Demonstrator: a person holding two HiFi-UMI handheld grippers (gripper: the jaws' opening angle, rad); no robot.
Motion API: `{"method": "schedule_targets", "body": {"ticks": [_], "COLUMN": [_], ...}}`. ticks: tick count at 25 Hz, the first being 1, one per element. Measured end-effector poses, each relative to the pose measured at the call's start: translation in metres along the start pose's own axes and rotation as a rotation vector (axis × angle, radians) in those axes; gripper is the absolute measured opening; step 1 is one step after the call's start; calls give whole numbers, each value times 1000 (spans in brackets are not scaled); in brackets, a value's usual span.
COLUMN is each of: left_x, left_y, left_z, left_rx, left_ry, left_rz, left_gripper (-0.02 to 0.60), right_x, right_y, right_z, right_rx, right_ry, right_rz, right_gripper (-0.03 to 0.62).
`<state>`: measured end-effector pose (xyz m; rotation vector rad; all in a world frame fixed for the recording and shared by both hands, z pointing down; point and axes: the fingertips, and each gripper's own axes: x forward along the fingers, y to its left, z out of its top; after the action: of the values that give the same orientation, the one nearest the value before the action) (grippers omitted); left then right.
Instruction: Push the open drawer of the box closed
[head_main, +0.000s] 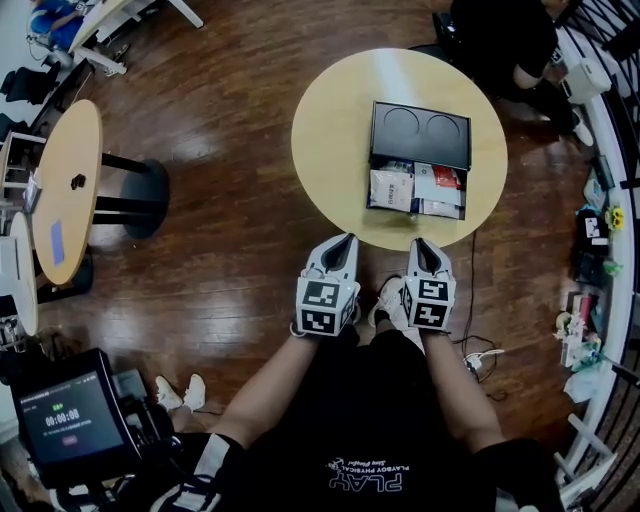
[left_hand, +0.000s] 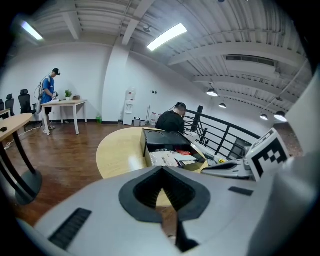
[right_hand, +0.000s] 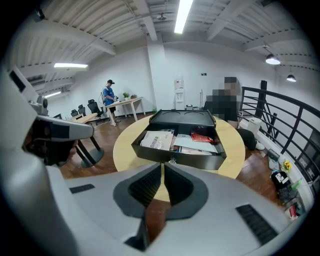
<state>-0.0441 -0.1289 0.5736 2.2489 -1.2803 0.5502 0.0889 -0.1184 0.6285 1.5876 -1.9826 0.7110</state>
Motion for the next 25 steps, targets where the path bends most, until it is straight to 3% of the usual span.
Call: {"method": "schedule_targets", "body": {"ticks": [25], "left_x": [-2], "left_y": [25], "left_z": [-13], "left_rx": [-53], "left_ry": [27], "left_rz": [46], "left_gripper": [-3], "right_x": [59], "right_y": [-17], "right_z": [-15], "right_rx": [6], "right_ry": [134], "right_rz": [-68], "right_gripper": [87]}}
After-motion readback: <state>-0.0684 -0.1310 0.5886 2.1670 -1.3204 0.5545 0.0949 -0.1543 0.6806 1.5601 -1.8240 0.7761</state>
